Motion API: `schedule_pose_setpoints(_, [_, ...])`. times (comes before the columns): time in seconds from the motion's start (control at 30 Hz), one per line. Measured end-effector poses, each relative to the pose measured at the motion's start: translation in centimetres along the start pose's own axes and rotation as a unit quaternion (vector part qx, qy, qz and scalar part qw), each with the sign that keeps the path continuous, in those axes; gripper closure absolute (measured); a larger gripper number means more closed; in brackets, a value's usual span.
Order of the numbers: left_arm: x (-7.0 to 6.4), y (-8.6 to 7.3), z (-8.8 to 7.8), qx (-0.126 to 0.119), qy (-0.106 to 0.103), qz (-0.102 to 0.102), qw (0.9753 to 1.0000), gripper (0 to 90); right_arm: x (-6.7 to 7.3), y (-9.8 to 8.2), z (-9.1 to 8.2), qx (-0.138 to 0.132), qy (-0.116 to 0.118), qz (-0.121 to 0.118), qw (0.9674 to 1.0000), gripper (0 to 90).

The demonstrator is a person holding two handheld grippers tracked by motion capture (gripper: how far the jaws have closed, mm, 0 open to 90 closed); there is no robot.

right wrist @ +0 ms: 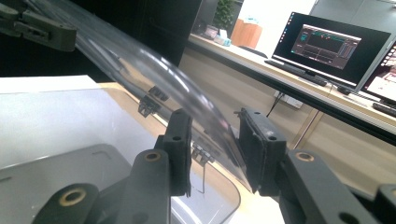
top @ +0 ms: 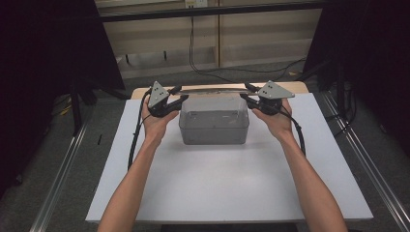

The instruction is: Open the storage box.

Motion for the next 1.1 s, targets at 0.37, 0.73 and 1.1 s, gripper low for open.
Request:
schedule_pose_setpoints(0.37, [0.7,-0.4,0.3,0.005,0.01,-0.014,0.9998,62.2,-0.4,-1.1,0.8,0.0,0.001,0.023,0.9997,65.7])
schedule_pose_setpoints(0.73, [1.1,-0.1,0.9,0.009,0.014,-0.017,0.9997,63.2,-1.1,-0.9,1.7,0.001,0.008,0.032,0.9995,65.0])
schedule_pose_setpoints(1.1, [1.8,0.3,1.4,0.009,0.018,-0.014,0.9997,67.3,-1.9,-0.5,2.4,0.007,0.011,0.033,0.9994,66.3])
Point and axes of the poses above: each handheld gripper's, and its own axes: z roughly forward along the jaws, y roughly out of its top, x roughly to its left, the point moved 9 cm from there along z, roughly forward along the jaws, and after that the axes turned 7 degrees about -z, right-handed, at the moved point
